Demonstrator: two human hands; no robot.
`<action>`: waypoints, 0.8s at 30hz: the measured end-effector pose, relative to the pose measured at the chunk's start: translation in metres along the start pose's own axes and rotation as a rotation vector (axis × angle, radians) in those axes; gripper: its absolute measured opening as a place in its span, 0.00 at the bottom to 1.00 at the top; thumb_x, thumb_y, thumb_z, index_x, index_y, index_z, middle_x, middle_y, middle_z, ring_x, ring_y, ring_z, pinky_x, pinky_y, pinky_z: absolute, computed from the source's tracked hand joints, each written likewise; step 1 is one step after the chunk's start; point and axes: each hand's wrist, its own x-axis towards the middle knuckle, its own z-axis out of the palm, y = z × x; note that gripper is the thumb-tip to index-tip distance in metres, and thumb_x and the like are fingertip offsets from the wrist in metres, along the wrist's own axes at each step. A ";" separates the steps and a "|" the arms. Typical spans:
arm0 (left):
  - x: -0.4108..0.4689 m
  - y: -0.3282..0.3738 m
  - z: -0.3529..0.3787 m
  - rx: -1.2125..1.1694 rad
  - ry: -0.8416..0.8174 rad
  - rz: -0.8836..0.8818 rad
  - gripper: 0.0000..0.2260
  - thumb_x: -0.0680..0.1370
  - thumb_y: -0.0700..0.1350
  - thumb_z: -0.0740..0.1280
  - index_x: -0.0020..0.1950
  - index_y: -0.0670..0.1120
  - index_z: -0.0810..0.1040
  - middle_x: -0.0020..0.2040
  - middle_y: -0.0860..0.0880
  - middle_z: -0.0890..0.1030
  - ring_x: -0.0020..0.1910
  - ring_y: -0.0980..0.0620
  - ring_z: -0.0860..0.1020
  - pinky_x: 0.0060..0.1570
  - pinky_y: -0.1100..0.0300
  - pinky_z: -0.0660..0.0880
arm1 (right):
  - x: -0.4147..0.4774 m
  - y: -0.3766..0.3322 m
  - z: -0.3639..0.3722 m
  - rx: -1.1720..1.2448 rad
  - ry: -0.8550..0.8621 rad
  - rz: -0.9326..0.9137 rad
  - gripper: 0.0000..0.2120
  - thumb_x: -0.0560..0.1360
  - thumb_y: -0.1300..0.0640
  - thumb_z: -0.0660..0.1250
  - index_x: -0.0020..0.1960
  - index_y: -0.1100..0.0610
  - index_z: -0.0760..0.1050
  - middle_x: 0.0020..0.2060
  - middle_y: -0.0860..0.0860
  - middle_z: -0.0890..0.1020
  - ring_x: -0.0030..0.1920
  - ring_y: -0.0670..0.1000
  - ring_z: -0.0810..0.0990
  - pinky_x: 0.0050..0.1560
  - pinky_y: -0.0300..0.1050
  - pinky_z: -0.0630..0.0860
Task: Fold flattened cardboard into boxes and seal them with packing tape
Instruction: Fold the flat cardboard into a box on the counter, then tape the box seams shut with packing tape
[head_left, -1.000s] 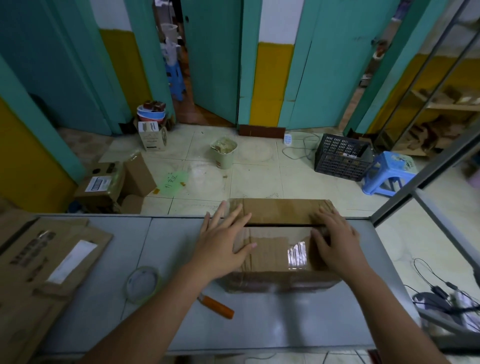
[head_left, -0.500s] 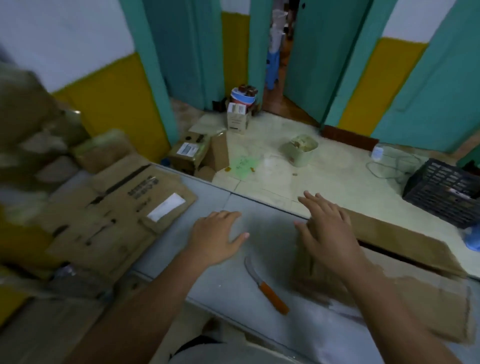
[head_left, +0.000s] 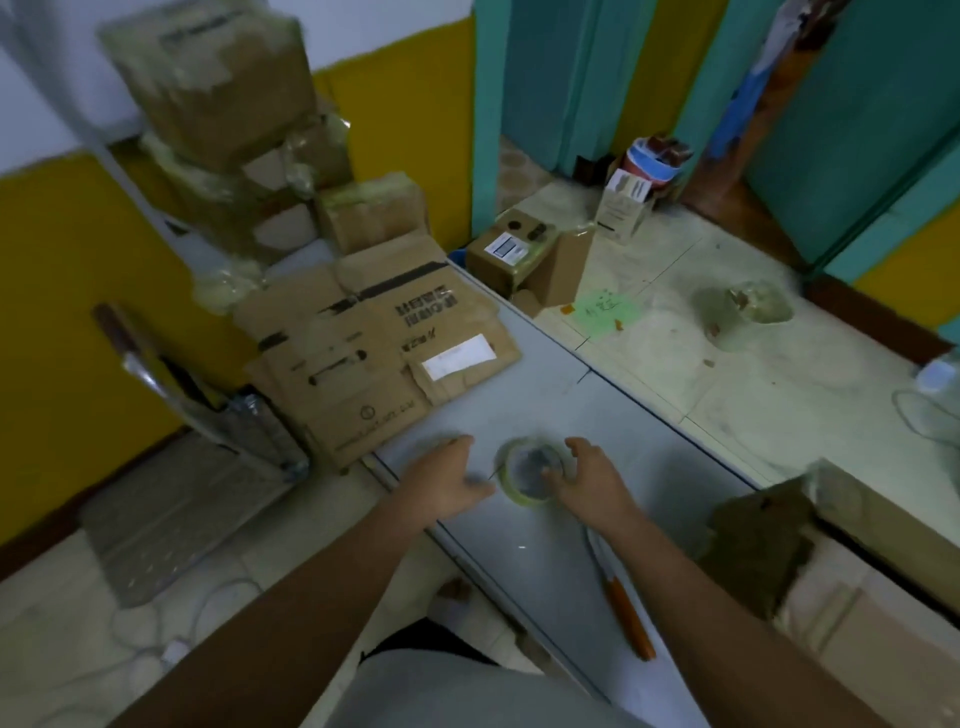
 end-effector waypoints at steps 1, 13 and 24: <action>0.005 0.006 0.006 -0.071 -0.006 -0.012 0.40 0.78 0.62 0.74 0.83 0.45 0.65 0.77 0.47 0.73 0.72 0.44 0.76 0.64 0.51 0.75 | 0.008 0.004 0.011 0.011 -0.021 0.061 0.32 0.79 0.47 0.72 0.77 0.61 0.67 0.68 0.62 0.76 0.65 0.63 0.79 0.63 0.58 0.78; 0.022 0.039 0.020 -0.270 0.153 0.115 0.08 0.79 0.36 0.67 0.40 0.39 0.77 0.37 0.39 0.79 0.38 0.47 0.76 0.37 0.53 0.71 | 0.007 0.020 0.022 0.245 0.146 -0.060 0.22 0.75 0.50 0.77 0.65 0.57 0.77 0.57 0.54 0.79 0.54 0.53 0.81 0.54 0.48 0.79; -0.022 0.120 -0.029 -0.318 0.121 0.448 0.07 0.81 0.37 0.66 0.51 0.41 0.85 0.42 0.43 0.85 0.42 0.39 0.85 0.42 0.42 0.84 | -0.088 0.009 -0.074 0.228 0.476 -0.386 0.20 0.74 0.45 0.78 0.63 0.51 0.83 0.56 0.43 0.83 0.58 0.36 0.79 0.57 0.28 0.73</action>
